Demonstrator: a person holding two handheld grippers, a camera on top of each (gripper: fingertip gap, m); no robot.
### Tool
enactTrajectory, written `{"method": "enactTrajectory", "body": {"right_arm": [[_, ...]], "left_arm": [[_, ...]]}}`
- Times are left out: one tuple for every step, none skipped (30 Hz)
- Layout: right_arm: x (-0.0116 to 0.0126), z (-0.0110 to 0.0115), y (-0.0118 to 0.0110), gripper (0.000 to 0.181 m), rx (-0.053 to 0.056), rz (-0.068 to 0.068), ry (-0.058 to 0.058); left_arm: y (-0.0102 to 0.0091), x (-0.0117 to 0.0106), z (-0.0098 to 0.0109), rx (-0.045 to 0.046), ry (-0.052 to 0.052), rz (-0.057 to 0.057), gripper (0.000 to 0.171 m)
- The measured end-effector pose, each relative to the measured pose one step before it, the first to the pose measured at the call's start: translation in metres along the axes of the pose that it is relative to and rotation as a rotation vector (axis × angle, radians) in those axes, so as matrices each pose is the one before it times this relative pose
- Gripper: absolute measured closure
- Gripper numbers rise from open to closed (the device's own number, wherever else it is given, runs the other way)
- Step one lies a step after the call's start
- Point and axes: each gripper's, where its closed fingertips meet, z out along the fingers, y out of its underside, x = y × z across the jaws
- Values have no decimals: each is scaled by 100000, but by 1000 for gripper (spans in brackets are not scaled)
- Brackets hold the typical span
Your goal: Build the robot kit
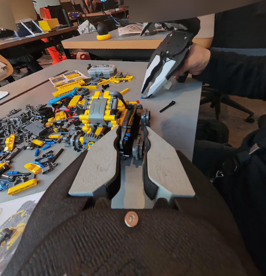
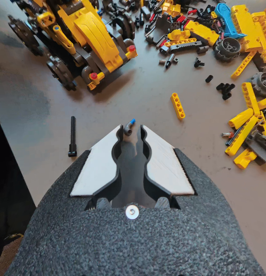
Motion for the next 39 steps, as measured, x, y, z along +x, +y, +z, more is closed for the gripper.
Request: {"method": "enactTrajectory", "body": {"right_arm": [[447,-145,-239,159,2024,1797,-983],[223,-192,-228,159,1867,2138,-2133],[-46,-258,-201,157,1679,1946,-2870],[-138,-321,-202,156,1776,1196,-2161],[-211,-364,-169,155,1807,349,-1113],[-378,-356,-109,155,1327,-4,-1101],[-586,-358,-60,156,922,22,-1461],[-847,-307,-99,155,1139,-15,-2169],[-1192,-238,-199,155,1764,-69,-3582],[-1570,-84,-162,156,1580,-213,-5280],[-1390,99,129,156,-349,-548,-4010],[-724,200,434,156,-2259,-1101,77],[-273,234,560,156,-2872,-1616,2456],[-182,242,596,156,-2899,-1402,2212],[-216,243,472,156,-2191,-463,1000],[-252,262,368,156,-1545,545,-144],[-198,275,315,156,-1693,680,-284],[-36,280,329,156,-2136,52,703],[63,226,302,157,-2502,-556,1307],[1,171,208,163,-1917,-968,925],[-47,108,-24,170,-439,-1033,598],[-236,85,-25,174,-468,-434,-1013],[16,46,-63,175,-331,336,407],[74,6,-36,175,-341,17,836],[258,-74,-156,175,601,-902,2607],[335,-160,-308,175,1613,-846,3193],[270,-189,-370,175,2003,63,2517],[306,-225,-476,175,2491,1006,2621],[393,-237,-567,175,3341,2085,3109],[323,-175,-412,175,2356,3127,2354],[626,-115,31,175,-315,4128,3603],[1122,-78,332,175,-1805,4694,6198],[831,33,474,175,-2245,4397,4364],[106,137,480,175,-2398,3538,211],[-90,223,400,175,-1769,3537,-297],[-41,297,431,175,-2054,3432,549],[23,269,437,174,-1979,2275,1521],[-87,10,-123,174,1605,2266,1154],[-193,-33,87,174,-344,2561,89]], "left_arm": [[-24,-185,-35,253,812,-2727,144],[-89,-133,-79,761,1070,-2453,143],[-144,-113,-134,1212,791,-2050,144],[-169,-151,-142,1349,273,-1647,144],[-162,-76,-127,1297,318,-1059,143],[-108,-22,-90,855,278,-543,144],[-44,-15,-48,349,1,-126,144],[-17,59,-3,68,208,303,143],[20,113,14,-170,497,486,144],[42,93,28,-287,367,492,144],[21,80,23,-197,207,512,145],[10,87,3,-79,241,511,146],[9,69,10,-87,208,416,146],[4,64,1,-35,325,306,146],[-27,62,-7,150,257,224,147],[-44,51,-34,335,218,223,147],[-52,75,-47,419,386,243,147],[-58,69,-46,461,393,217,148],[-52,37,-41,402,211,157,148],[-26,19,-21,239,74,80,149],[-10,36,-11,98,213,81,148],[-20,65,-11,97,332,190,149],[-8,14,-10,76,-16,226,149],[-20,19,-19,186,-152,347,149],[-40,40,-22,259,-142,502,149],[-19,14,-8,146,-286,550,149],[-4,60,5,-2,-159,681,149],[21,86,28,-172,-70,860,150],[62,115,62,-499,-120,1113,149],[114,184,100,-955,8,1547,149],[155,272,139,-1283,223,1910,150],[151,268,144,-1279,156,2103,152],[123,181,116,-1059,-294,1953,152],[69,145,70,-675,-177,1536,153],[36,101,49,-342,18,921,154],[14,39,10,-124,16,315,154],[0,-33,-9,59,-146,-216,154],[-27,-93,-36,248,-274,-576,154],[-59,-74,-45,448,-107,-636,154]]}}
